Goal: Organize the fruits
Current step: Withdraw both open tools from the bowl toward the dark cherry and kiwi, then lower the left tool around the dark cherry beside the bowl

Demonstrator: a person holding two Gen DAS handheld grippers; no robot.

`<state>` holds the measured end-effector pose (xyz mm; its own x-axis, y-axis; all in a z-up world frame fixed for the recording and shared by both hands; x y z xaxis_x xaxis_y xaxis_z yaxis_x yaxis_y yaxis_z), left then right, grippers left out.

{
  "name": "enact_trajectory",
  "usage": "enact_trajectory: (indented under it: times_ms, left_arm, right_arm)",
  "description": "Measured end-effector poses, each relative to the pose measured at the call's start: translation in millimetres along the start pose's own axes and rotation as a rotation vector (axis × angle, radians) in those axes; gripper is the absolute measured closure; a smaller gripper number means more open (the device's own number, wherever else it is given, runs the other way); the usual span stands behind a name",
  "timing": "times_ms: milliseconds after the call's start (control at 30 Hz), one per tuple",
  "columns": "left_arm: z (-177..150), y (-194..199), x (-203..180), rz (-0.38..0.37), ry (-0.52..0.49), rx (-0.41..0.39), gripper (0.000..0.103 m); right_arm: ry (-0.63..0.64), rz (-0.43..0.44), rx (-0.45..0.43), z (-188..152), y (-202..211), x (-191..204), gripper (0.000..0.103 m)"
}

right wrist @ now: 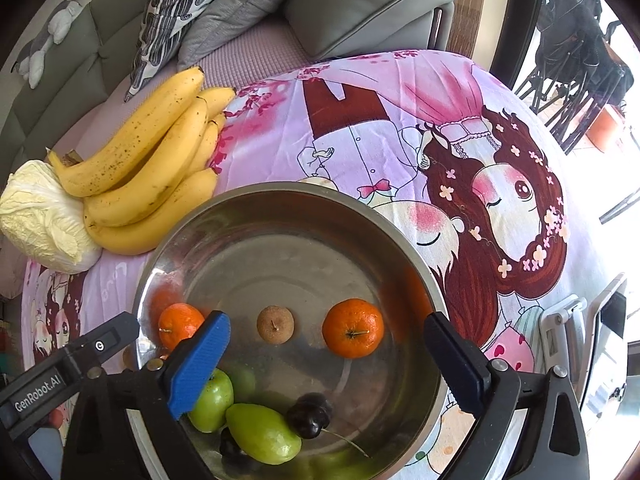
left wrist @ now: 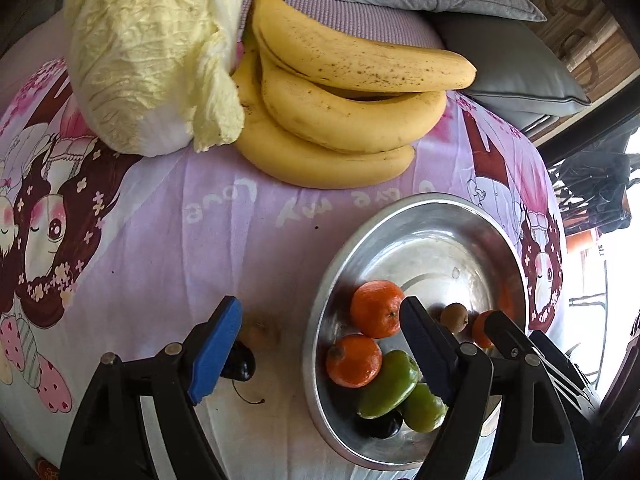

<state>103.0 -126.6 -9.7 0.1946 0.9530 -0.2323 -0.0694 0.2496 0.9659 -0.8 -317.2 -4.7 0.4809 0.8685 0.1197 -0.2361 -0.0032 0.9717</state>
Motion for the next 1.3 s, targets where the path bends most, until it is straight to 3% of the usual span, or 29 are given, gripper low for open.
enact_trajectory:
  times_ms: [300, 1033, 1167, 1300]
  left_arm:
    - [-7, 7, 44, 0.109, 0.109, -0.064, 0.009]
    - [-38, 50, 136, 0.216, 0.284, -0.176, 0.008]
    - [-28, 45, 130, 0.213, 0.293, -0.167, 0.008]
    - [-35, 40, 135, 0.217, 0.348, -0.107, 0.008]
  right_arm:
    - [0.045, 0.010, -0.006, -2, 0, 8, 0.000]
    - [0.187, 0.028, -0.012, -16, 1, 58, 0.000]
    - [0.232, 0.051, -0.007, -22, 1, 75, 0.000]
    - [0.278, 0.073, 0.005, -29, -1, 92, 0.000]
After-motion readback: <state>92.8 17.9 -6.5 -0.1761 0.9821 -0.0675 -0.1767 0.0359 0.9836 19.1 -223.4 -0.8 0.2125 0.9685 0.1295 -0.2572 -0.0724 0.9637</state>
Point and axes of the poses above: each gripper's, at about its wrist camera, not at the fingertips, and y roughly against the way its jaws point, x to its left, z to its top, the point moved 2 cm from there along -y, roughly the way its jaws point, and after that the axes turned 7 degrees about x, right-handed, at the moved point
